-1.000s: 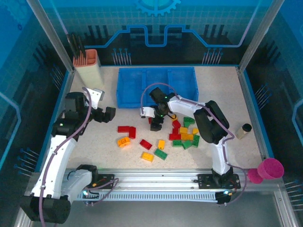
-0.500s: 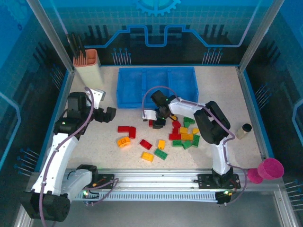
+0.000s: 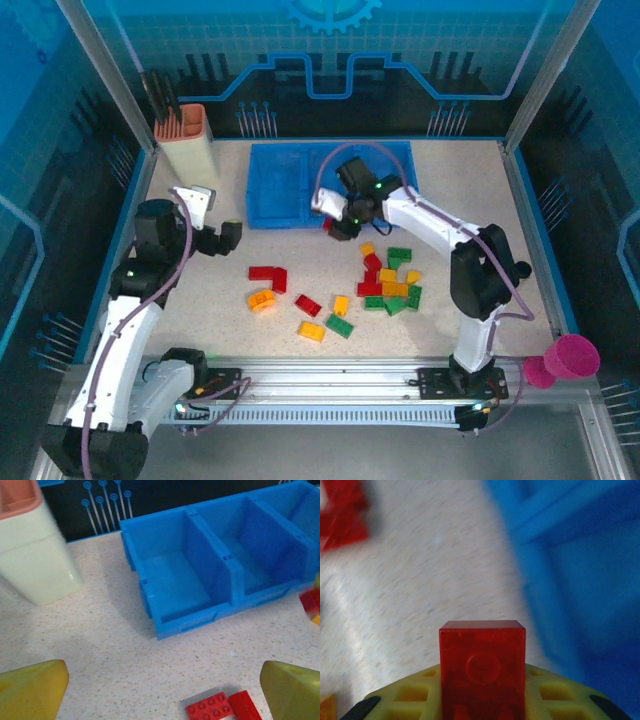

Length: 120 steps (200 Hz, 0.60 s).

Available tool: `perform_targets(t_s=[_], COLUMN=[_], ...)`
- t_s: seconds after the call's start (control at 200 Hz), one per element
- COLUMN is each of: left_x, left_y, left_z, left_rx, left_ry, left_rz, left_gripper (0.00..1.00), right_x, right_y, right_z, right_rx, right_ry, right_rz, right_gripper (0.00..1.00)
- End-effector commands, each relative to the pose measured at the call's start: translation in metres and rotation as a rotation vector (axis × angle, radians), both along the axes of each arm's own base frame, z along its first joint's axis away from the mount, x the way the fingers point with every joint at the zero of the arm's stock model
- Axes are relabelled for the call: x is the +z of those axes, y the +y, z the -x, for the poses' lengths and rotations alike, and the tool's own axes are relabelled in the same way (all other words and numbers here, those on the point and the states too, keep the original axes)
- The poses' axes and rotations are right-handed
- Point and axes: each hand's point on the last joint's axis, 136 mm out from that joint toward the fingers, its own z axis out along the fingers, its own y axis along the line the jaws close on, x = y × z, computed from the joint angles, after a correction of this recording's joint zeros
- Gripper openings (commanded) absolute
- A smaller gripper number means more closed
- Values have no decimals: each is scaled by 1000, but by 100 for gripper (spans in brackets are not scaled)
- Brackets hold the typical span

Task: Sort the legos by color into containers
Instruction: Place the lego in the container.

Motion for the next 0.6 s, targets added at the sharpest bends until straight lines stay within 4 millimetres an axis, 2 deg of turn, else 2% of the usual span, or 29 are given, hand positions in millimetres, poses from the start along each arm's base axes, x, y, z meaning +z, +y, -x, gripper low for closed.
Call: perform_targets(t_s=[0.0, 0.11, 0.245, 0.4, 0.445, 0.465, 0.51, 0.595], left_x=[7, 10, 6, -3, -4, -4, -4, -5], left_y=[-2, 8, 6, 13, 12, 11, 11, 11], left_z=[-4, -6, -5, -9, -9, -9, -10, -11], left_rx=[3, 56, 48, 95, 90, 88, 88, 93], left_ry=[-5, -10, 16, 52, 58, 60, 63, 72], left_rz=[14, -17, -12, -30, -23, -20, -18, -17], left_gripper=[99, 99, 99, 99, 99, 99, 99, 99], right_x=[24, 23, 4, -16, -16, -27, -34, -38], right_y=[-18, -20, -20, -16, -16, -14, -12, -9], right_z=[-34, -63, -96, -133, -140, -143, -146, -150], right_rx=[-222, -316, -404, -474, -479, -476, -465, -452], right_ry=[-1, -1, -5, -22, -34, -22, -19, -16], right_rz=[-44, -31, 22, 16, 16, 29, 39, 41], right_gripper=[28, 28, 27, 27, 28, 28, 30, 32])
